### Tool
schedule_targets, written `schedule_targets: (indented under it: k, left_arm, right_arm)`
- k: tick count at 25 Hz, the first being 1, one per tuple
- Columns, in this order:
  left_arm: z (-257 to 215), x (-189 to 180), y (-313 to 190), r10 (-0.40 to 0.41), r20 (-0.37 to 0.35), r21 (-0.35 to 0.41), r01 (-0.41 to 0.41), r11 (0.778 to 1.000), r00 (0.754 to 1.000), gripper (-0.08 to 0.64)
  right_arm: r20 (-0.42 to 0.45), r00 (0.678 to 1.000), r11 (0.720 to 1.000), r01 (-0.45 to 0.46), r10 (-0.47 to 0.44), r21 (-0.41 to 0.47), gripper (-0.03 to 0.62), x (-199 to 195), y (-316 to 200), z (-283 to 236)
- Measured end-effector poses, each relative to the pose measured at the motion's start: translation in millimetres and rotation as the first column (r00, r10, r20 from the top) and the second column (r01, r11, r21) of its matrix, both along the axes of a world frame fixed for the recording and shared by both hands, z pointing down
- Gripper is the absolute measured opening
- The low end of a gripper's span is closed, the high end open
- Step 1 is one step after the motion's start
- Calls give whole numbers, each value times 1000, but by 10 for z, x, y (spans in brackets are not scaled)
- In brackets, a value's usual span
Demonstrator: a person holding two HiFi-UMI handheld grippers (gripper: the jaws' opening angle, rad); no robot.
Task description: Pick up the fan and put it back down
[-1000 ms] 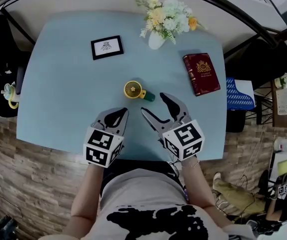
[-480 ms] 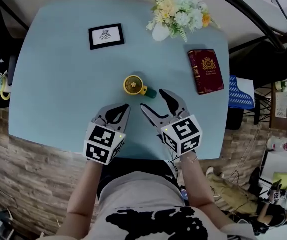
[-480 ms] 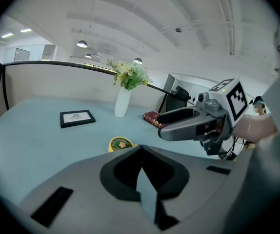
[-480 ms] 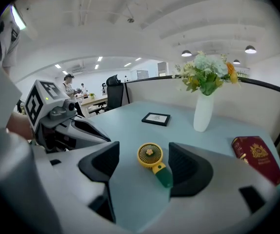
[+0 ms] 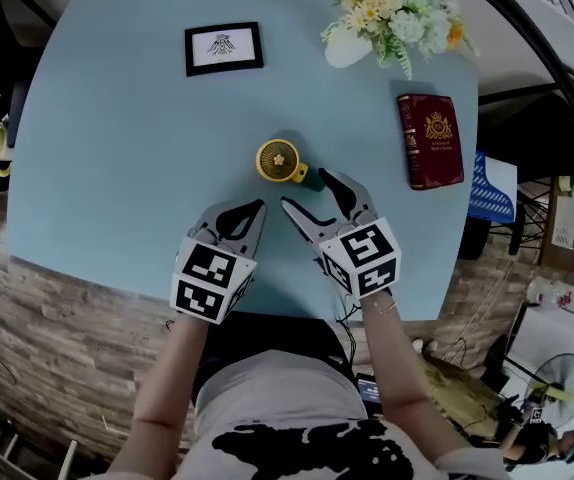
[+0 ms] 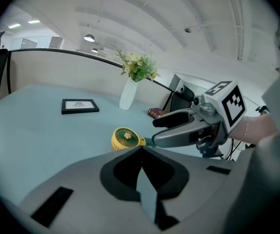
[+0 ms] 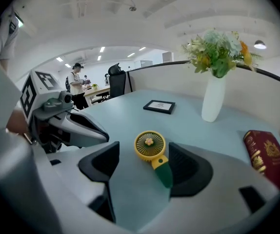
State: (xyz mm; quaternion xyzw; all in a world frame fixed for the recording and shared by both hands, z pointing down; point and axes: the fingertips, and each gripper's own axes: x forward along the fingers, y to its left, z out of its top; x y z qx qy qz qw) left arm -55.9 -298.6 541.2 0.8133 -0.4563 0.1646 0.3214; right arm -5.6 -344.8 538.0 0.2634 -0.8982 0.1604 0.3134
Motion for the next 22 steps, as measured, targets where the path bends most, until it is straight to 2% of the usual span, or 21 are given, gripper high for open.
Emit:
schedule_targets:
  k: [11, 16, 22]
  left_arm:
    - [262, -36, -81, -40, -14, -46, 39, 998, 999, 11]
    - [337, -43, -99, -51, -15, -54, 50, 997, 999, 11]
    - [370, -57, -152, -59, -13, -51, 58, 997, 998, 11]
  right_arm:
    - [-110, 991, 997, 78, -80, -24, 302, 59, -174, 430]
    - [-175, 967, 982, 190, -184, 15, 302, -14, -184, 530]
    - [-204, 943, 964, 263, -263, -28, 304, -62, -180, 671]
